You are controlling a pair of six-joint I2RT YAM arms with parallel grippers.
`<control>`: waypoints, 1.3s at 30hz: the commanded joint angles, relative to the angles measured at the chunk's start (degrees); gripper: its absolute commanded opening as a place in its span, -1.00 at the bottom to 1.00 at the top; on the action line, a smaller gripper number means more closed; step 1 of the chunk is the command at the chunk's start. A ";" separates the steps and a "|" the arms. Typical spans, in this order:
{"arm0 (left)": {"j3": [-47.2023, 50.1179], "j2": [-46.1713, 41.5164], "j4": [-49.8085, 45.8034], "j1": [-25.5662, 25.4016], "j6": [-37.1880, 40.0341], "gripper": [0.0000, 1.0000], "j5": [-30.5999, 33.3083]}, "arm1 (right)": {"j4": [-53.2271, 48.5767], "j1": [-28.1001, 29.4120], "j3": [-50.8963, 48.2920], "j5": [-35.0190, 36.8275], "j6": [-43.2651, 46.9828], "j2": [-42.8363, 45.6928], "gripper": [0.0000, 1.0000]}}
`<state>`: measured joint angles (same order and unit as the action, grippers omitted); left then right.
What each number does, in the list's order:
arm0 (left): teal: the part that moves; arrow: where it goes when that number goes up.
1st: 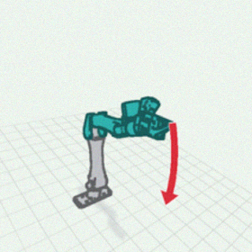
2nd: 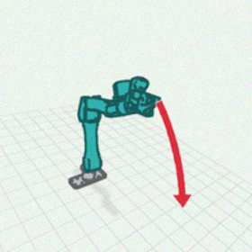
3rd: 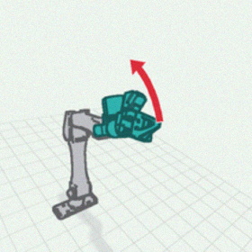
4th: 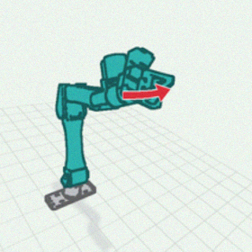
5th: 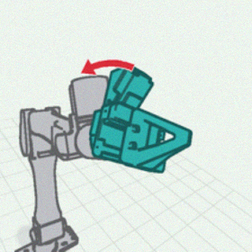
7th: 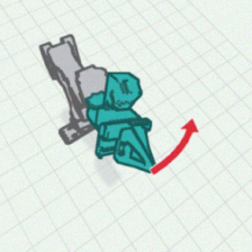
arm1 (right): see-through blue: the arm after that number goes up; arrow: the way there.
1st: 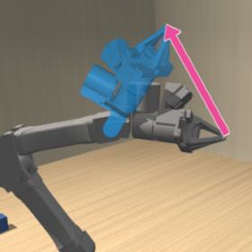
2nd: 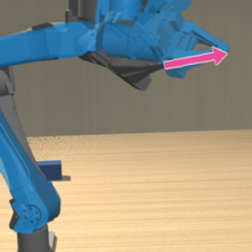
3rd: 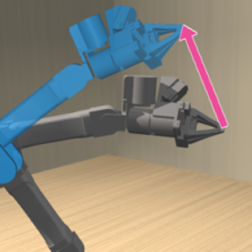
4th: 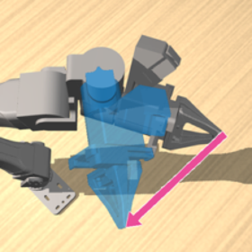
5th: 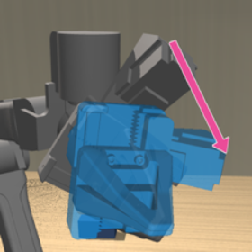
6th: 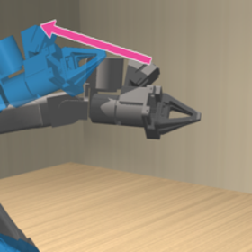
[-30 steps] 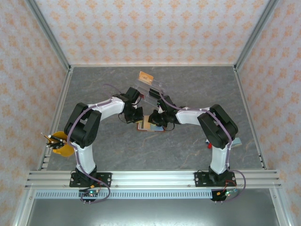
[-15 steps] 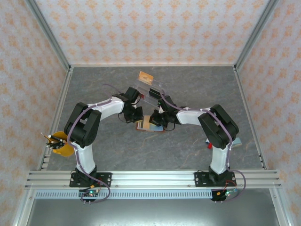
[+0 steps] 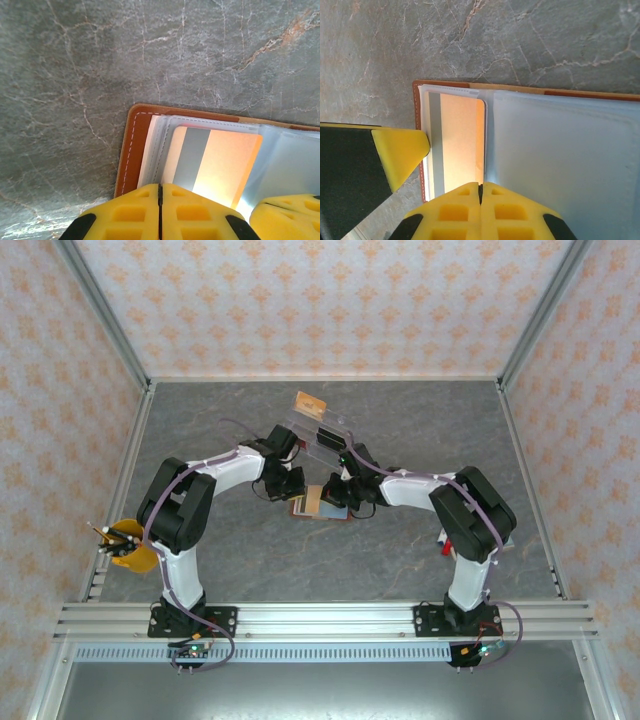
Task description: Take the credit cards out of the card holder
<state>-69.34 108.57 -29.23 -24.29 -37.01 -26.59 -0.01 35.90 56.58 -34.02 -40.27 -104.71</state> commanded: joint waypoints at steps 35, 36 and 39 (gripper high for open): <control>11.51 0.50 3.70 -0.39 -4.29 -0.92 1.82 | 7.81 1.10 -0.43 -6.31 -3.33 -3.53 -0.69; 11.93 0.50 4.12 -0.38 -4.44 -0.92 1.51 | 9.16 1.10 -0.94 -6.41 -3.54 -3.34 -0.68; 13.07 0.48 5.64 -0.40 -4.89 -0.93 0.19 | 13.36 1.10 -2.65 -6.46 -4.00 -2.47 -0.68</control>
<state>-60.71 104.86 -18.46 -24.12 -40.95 -26.94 4.47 36.42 55.18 -39.31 -44.40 -107.42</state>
